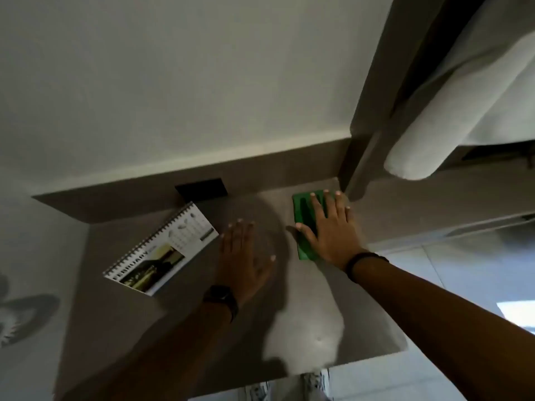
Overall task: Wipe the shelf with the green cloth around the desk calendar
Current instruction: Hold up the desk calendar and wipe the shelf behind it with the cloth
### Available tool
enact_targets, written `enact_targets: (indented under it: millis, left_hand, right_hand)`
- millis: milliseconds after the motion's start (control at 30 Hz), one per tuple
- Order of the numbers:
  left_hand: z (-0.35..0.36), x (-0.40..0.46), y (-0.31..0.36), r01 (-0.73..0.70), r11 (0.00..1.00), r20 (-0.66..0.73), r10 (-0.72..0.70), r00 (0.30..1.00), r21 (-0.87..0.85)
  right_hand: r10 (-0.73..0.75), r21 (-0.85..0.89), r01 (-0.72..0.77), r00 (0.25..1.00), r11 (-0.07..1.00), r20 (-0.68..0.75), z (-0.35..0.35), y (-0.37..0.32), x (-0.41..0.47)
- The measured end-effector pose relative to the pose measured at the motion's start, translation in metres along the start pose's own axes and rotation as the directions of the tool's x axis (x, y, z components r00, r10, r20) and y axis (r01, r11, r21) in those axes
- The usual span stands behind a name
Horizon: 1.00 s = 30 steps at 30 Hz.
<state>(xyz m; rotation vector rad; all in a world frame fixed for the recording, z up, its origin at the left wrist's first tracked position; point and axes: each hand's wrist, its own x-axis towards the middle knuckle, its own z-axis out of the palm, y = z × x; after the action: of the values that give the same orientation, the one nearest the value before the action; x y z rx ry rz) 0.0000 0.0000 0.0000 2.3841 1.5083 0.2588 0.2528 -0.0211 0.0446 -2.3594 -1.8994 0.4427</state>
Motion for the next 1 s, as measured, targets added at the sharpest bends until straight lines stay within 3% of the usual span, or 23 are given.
enact_targets:
  millis: [100, 200, 500, 667, 833, 900, 1000]
  left_hand:
    - [0.048, -0.014, -0.021, 0.042, 0.998, 0.058, -0.044, 0.997, 0.043]
    - [0.074, -0.026, -0.033, 0.043, 0.995, 0.088, -0.05, 0.995, 0.086]
    - [0.091, -0.027, -0.04, 0.007, 0.987, 0.058, -0.017, 0.998, 0.163]
    - [0.04, -0.036, -0.055, -0.095, 0.992, -0.005, 0.096, 0.995, 0.089]
    - [-0.068, -0.041, -0.119, -0.128, 0.962, -0.211, 0.18, 0.961, 0.24]
    - [-0.105, -0.035, -0.15, -0.082, 0.949, -0.173, 0.139, 0.975, 0.303]
    - [-0.137, -0.022, -0.185, -0.043, 0.887, 0.004, 0.046, 0.999, 0.46]
  right_hand:
    - [0.048, 0.025, -0.051, 0.994, 0.998, 0.1, 0.044, 0.009, 0.017]
    - [0.085, 0.045, -0.091, 0.99, 0.995, 0.11, 0.075, 0.014, 0.028]
    - [0.149, 0.122, -0.136, 0.983, 0.983, -0.107, 0.106, 0.006, 0.037]
    - [0.139, 0.35, -0.084, 0.981, 0.933, -0.133, 0.106, -0.015, 0.011]
    - [0.126, 0.679, -0.024, 0.987, 0.734, -0.102, 0.114, -0.11, -0.04]
    - [0.103, 0.724, 0.02, 0.987, 0.689, -0.125, 0.116, -0.157, -0.041]
    - [0.096, 0.825, 0.074, 0.984, 0.56, -0.153, 0.122, -0.219, -0.028]
